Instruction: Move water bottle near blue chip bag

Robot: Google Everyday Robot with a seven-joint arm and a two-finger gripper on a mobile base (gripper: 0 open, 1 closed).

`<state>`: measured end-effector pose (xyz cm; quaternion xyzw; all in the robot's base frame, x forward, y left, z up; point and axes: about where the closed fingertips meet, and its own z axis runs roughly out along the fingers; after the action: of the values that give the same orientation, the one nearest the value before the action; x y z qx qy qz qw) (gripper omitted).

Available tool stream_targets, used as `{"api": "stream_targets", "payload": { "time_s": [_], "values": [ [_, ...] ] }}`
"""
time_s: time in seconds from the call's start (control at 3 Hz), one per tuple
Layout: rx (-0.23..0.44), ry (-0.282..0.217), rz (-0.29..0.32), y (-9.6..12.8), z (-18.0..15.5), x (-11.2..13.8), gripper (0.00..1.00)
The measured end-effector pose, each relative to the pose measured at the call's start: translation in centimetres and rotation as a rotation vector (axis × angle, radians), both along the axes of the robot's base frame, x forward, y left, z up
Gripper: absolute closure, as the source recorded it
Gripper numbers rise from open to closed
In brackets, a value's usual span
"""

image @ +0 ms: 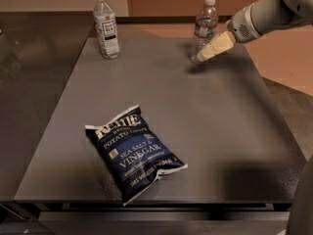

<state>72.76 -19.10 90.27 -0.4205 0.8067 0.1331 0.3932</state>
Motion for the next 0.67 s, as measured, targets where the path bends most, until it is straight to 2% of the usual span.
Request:
{"api": "stream_targets", "payload": {
  "time_s": [0.33, 0.67],
  "values": [
    [0.035, -0.002, 0.012, 1.2, -0.4, 1.32, 0.0],
    [0.06, -0.014, 0.025, 2.16, -0.13, 2.18, 0.16]
  ]
}}
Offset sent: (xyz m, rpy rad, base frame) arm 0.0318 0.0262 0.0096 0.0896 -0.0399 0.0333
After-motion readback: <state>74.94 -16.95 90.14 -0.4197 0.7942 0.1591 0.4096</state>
